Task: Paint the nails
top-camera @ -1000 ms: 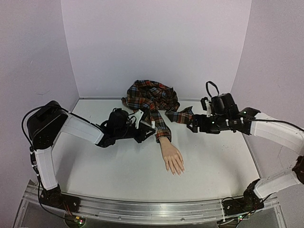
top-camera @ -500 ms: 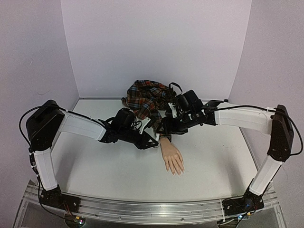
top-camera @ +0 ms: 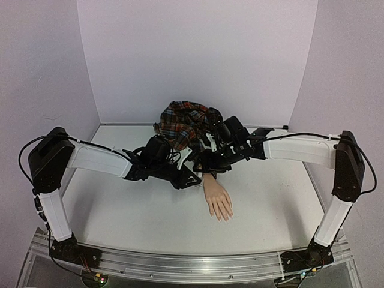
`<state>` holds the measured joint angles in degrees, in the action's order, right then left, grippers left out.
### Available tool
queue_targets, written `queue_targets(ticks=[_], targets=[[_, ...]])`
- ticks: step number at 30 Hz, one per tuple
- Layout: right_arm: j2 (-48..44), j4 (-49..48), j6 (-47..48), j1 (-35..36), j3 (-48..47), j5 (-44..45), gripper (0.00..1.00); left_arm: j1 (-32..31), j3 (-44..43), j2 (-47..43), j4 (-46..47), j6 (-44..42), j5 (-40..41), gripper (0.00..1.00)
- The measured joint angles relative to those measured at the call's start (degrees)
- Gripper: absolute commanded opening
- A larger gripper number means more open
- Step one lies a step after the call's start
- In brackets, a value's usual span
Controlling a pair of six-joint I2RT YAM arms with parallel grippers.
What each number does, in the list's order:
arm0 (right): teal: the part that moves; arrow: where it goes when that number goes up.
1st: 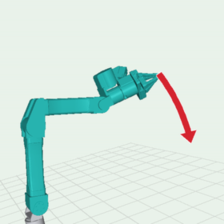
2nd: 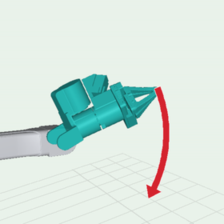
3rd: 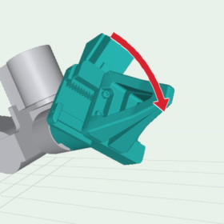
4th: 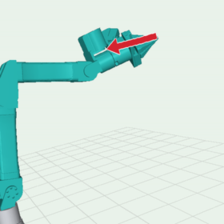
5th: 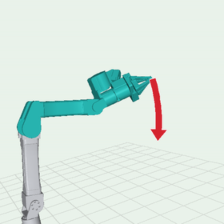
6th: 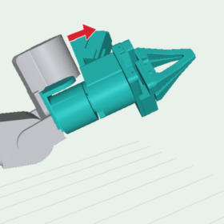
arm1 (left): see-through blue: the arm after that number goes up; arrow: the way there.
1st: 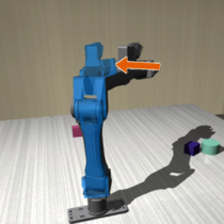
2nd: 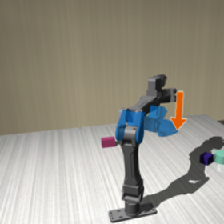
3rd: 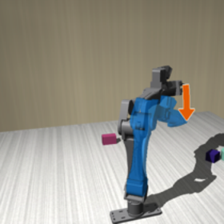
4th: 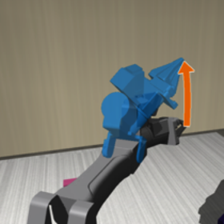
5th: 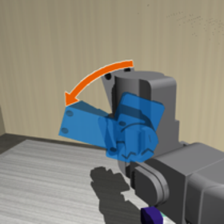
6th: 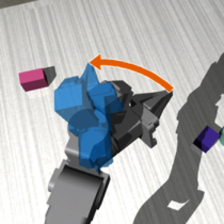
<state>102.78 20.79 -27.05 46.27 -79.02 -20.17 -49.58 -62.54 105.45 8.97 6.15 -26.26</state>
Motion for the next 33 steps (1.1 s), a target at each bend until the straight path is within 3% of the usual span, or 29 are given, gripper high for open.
queue_targets(ticks=[4, 12, 16, 17, 20, 24, 33], targets=[[0.2, 0.3, -0.6, 0.0, 0.0, 0.9, 0.35, 0.0, 0.0, -0.5, 0.0, -0.3, 0.6, 0.00], [0.4, 0.3, -1.2, 0.6, -0.1, 1.6, 0.31, -0.3, 0.0, -0.9, 0.0, -0.4, 1.3, 0.00], [0.7, 0.3, -1.3, 1.1, -0.2, 2.0, 0.21, -0.3, 0.1, -1.8, -0.1, -0.4, 1.9, 0.01], [0.8, 0.2, -1.4, 1.1, -0.4, 2.2, 0.17, -0.3, 0.2, -2.0, -0.1, -0.4, 2.1, 0.03], [0.8, 0.0, -1.0, 1.1, -0.4, 3.0, 0.01, -0.3, 0.5, -2.4, -0.1, -0.2, 2.5, 0.26], [0.3, 0.2, -1.3, 1.3, -0.3, 3.8, 0.00, -0.3, 3.1, -3.6, 2.4, 1.8, 2.8, 0.58], [-7.0, -0.7, -2.2, 1.4, 1.4, 4.0, 0.00, -0.3, 9.4, -6.7, 12.0, 8.2, 0.1, 0.54]])
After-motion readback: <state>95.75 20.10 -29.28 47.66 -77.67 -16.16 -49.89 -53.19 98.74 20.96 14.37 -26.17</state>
